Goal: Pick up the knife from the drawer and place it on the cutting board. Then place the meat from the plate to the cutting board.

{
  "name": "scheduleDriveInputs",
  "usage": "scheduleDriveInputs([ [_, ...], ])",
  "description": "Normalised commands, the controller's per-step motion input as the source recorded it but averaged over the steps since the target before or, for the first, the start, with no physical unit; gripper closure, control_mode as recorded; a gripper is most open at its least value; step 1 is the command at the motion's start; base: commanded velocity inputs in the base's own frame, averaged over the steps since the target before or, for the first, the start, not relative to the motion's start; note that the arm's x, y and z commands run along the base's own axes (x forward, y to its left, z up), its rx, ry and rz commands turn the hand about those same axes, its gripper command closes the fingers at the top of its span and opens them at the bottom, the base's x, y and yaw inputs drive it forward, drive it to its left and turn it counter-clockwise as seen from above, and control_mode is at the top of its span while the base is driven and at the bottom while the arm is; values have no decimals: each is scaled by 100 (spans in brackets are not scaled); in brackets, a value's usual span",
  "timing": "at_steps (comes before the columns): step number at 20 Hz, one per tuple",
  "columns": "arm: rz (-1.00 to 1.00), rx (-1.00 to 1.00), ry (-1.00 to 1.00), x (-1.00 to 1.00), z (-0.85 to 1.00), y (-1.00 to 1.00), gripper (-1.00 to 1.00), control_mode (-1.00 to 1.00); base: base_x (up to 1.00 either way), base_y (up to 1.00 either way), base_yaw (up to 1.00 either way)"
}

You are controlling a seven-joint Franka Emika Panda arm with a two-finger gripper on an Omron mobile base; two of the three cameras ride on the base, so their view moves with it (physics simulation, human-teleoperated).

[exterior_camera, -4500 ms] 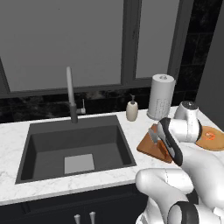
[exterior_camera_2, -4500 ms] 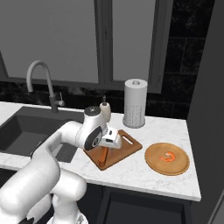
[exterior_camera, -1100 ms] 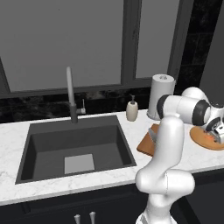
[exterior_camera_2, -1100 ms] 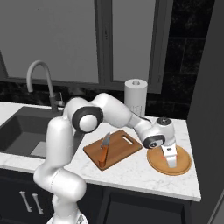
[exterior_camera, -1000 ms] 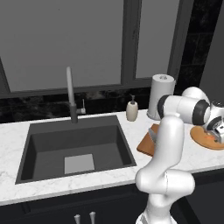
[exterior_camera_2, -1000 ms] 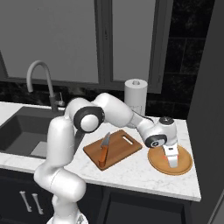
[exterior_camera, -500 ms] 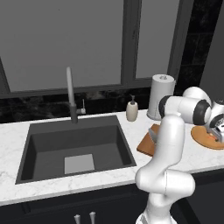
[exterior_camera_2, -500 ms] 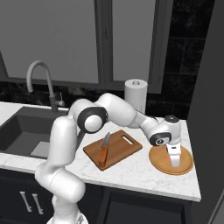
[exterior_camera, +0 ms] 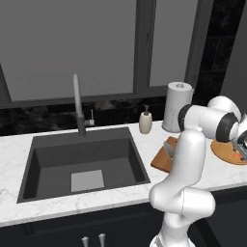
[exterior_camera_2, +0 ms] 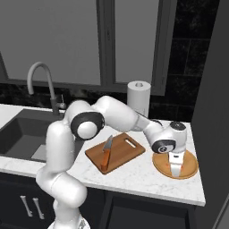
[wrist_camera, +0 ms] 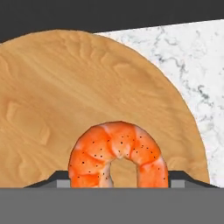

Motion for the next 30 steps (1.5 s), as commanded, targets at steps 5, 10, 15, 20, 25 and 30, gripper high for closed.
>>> scheduleDriveInputs([
  [5,-24,0,-12,-73,11,95,100,-100,0,0,0],
  [10,-20,-1,-16,-15,48,100,100,-100,0,0,0],
  [15,-12,-4,-4,2,61,100,100,-100,0,0,0],
  [20,-1,-9,0,5,55,99,100,-100,0,0,0],
  [25,0,-2,2,29,45,74,100,-100,0,0,0],
  [30,3,0,2,53,13,32,100,-100,0,0,0],
])
